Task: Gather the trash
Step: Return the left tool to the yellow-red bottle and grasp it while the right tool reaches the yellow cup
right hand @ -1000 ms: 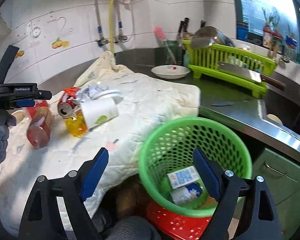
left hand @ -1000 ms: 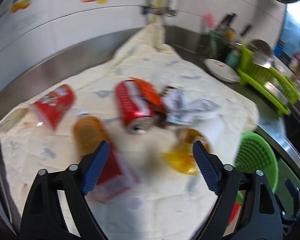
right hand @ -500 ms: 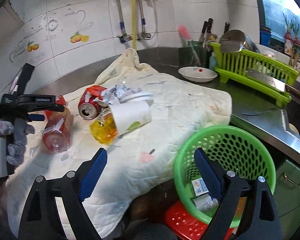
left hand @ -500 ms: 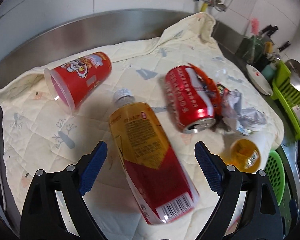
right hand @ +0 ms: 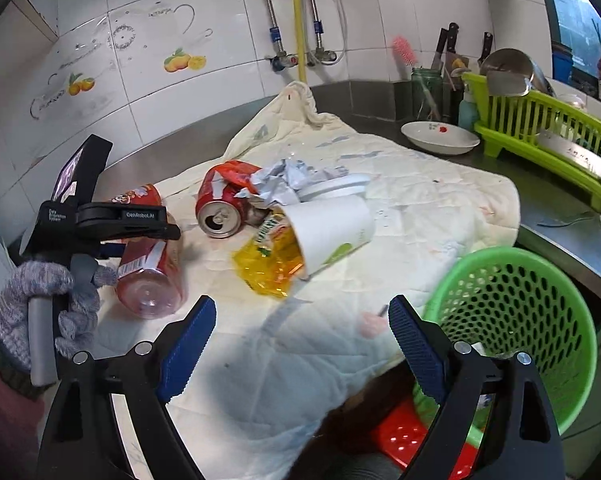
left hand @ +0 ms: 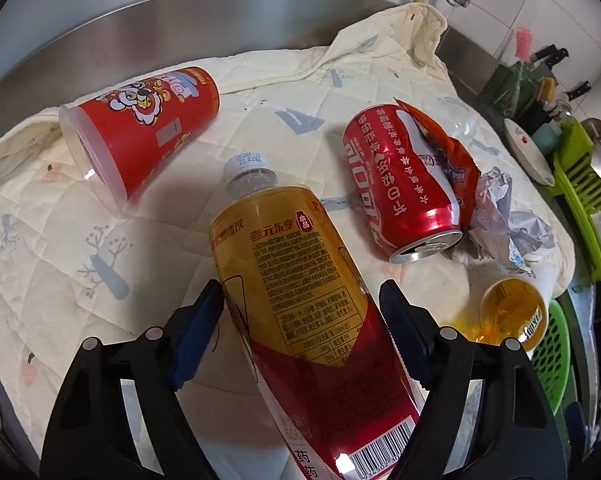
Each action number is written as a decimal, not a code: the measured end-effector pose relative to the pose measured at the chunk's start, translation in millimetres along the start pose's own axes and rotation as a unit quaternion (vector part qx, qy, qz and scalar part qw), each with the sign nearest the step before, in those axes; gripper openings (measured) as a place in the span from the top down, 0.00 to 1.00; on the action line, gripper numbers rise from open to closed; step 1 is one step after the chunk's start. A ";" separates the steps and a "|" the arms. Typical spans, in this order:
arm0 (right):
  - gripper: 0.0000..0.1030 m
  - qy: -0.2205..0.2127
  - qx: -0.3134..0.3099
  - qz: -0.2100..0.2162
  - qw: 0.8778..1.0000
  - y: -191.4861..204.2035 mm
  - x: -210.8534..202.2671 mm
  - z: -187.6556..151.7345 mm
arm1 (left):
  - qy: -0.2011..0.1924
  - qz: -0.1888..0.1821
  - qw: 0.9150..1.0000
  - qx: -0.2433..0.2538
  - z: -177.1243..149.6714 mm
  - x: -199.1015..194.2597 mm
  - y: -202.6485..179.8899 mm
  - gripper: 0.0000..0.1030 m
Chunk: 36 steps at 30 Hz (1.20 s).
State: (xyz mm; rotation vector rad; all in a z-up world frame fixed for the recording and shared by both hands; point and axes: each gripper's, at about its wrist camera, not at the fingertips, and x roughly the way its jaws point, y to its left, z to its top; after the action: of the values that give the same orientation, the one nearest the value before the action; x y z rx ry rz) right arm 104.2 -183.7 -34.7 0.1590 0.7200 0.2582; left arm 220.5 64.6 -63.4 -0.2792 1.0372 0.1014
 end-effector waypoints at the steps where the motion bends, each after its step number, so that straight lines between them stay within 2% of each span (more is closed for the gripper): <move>1: 0.18 0.004 0.005 0.004 1.000 3.2 4.4 1.0 | 0.000 -0.005 1.000 0.002 0.0 0.0 1.3 0.25; 9: 0.29 0.023 0.043 0.018 0.999 21.1 36.7 9.5 | 0.004 -0.037 0.999 0.008 -3.0 -5.7 15.5 0.27; 14: 0.36 0.030 0.079 0.029 0.996 25.4 56.9 14.6 | -0.003 -0.043 0.999 0.018 -7.1 -14.2 25.5 0.27; 20: 0.41 0.026 0.106 0.010 0.994 32.1 77.1 21.4 | -0.013 -0.045 0.998 0.029 -7.5 -23.6 36.1 0.27; 33: 0.42 0.015 0.131 -0.049 0.990 34.6 102.4 31.2 | -0.013 -0.059 0.998 0.036 -6.3 -23.7 49.2 0.28; 36: 0.49 0.019 0.137 -0.060 0.989 33.2 107.7 32.9 | -0.010 -0.061 0.997 0.035 -7.0 -21.5 51.0 0.28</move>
State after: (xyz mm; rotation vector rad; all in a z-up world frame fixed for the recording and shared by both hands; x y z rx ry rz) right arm 198.0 -122.9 -70.5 0.3713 0.7991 0.0454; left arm 192.8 112.7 -57.5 -0.2764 1.0002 -0.0421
